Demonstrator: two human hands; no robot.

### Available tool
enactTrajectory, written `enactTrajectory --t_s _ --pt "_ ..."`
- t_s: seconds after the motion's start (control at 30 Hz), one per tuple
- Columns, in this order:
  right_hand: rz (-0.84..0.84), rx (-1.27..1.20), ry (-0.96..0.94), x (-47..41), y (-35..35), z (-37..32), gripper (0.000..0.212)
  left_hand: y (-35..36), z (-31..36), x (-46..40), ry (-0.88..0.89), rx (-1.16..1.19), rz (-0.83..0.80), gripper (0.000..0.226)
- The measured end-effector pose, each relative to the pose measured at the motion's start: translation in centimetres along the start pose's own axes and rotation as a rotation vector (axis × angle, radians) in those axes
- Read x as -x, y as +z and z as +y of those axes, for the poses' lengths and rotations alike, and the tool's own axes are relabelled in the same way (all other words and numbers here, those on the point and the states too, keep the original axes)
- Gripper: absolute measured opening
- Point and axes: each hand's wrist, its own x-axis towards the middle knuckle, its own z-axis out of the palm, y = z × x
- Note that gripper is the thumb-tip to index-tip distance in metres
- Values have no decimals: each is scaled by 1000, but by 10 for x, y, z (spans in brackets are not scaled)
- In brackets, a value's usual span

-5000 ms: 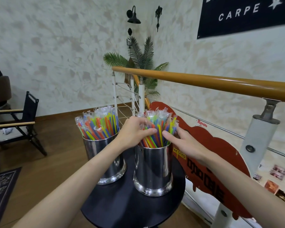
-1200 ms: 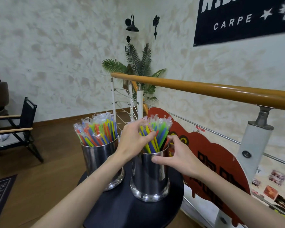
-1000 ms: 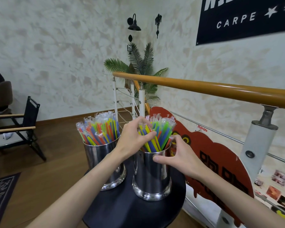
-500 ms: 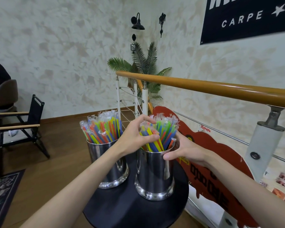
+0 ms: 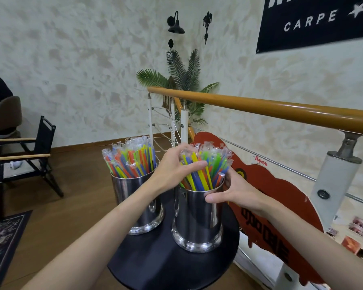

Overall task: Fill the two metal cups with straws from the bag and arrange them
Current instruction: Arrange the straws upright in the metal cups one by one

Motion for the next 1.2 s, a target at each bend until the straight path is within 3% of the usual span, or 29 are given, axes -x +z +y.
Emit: enactTrajectory --t_s 0.27,0.37,0.43,0.5,0.57,0.63,0.67,0.8,0.93,1.03,1.2 --pt "-102 -10 -13 -1 -14 -2 121 0 11 0 39 55 -8 24" --pt "-22 -89 16 3 -27 -9 147 -1 14 -2 47 28 8 33" --pt "135 -50 -18 7 -32 -27 153 -2 16 -5 49 19 15 41" --pt "364 56 -124 11 -35 -46 129 -4 18 -8 66 0 26 46" --pt "541 173 -306 12 -36 -61 78 -5 21 -10 85 -10 33 49" --pt "534 260 -438 11 -30 -73 34 -5 23 -12 85 -7 36 43" --pt "464 293 -465 11 -23 -77 23 -5 24 -13 85 -15 37 38" --pt "267 492 -376 3 1 -70 11 -3 23 -17 83 -18 24 34" --pt "336 511 -319 -4 10 -57 10 -5 26 -16 81 31 -4 35" --pt "380 498 -264 -7 14 -52 20 -8 28 -15 57 70 -11 37" --pt "309 522 -224 -8 12 -47 17 -13 24 -14 66 13 -70 28"
